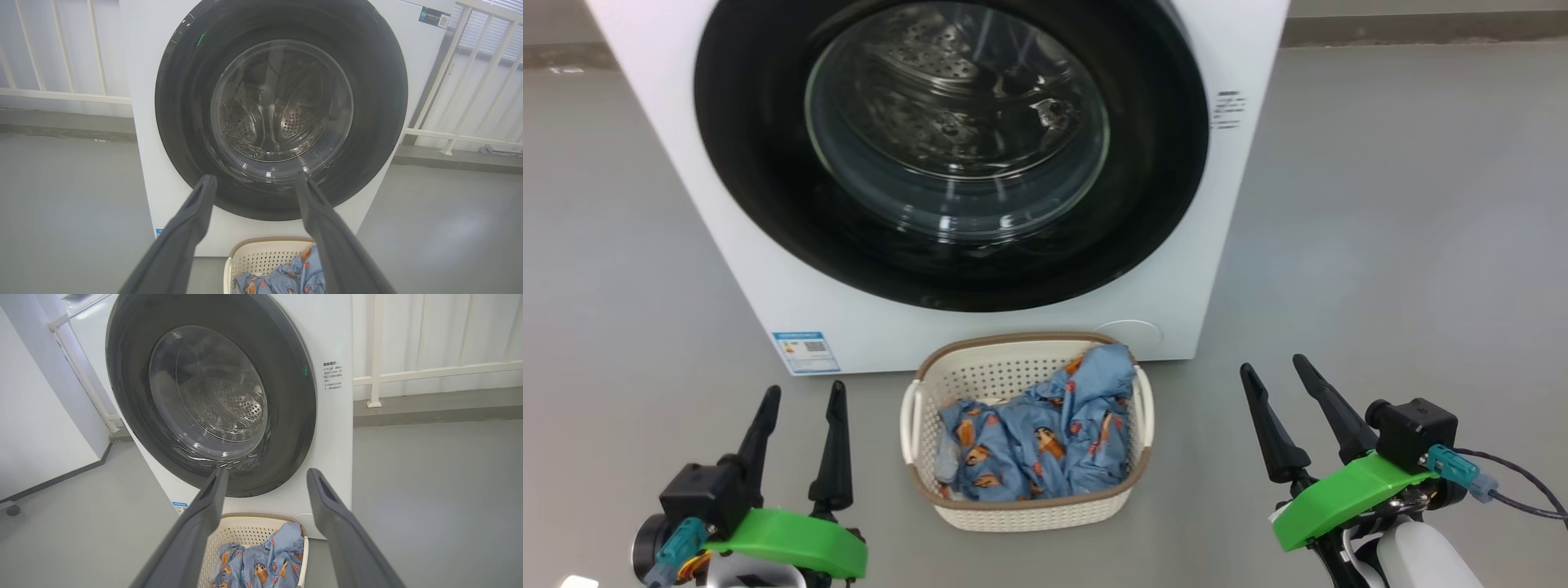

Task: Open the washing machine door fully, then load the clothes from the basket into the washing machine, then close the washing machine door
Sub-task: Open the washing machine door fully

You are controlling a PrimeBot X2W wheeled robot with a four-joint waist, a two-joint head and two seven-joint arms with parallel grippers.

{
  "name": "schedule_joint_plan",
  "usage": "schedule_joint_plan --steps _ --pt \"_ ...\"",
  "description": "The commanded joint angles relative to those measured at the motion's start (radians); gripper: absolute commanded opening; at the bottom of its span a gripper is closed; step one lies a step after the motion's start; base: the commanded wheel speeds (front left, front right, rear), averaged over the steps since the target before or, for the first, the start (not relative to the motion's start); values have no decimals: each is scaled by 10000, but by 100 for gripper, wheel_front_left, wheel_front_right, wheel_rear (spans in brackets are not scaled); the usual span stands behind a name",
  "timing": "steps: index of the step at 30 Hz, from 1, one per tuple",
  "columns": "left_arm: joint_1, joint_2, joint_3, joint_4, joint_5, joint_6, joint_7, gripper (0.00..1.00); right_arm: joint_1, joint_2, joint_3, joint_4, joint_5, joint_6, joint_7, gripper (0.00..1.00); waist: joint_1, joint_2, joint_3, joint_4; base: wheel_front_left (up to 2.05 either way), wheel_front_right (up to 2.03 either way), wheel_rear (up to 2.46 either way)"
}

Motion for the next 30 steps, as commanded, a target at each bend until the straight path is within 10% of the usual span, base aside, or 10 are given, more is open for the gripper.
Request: schedule_joint_plan --steps 1,30 --pt "-420 124 360 -291 -37 2 -65 100 -326 37 204 -243 -30 14 -132 100 0 0 -1 -2 95 95 -190" --pt "-409 124 337 -213 -92 -17 -65 100 -322 19 246 -201 -5 14 -132 100 0 0 19 -26 18 18 -36"
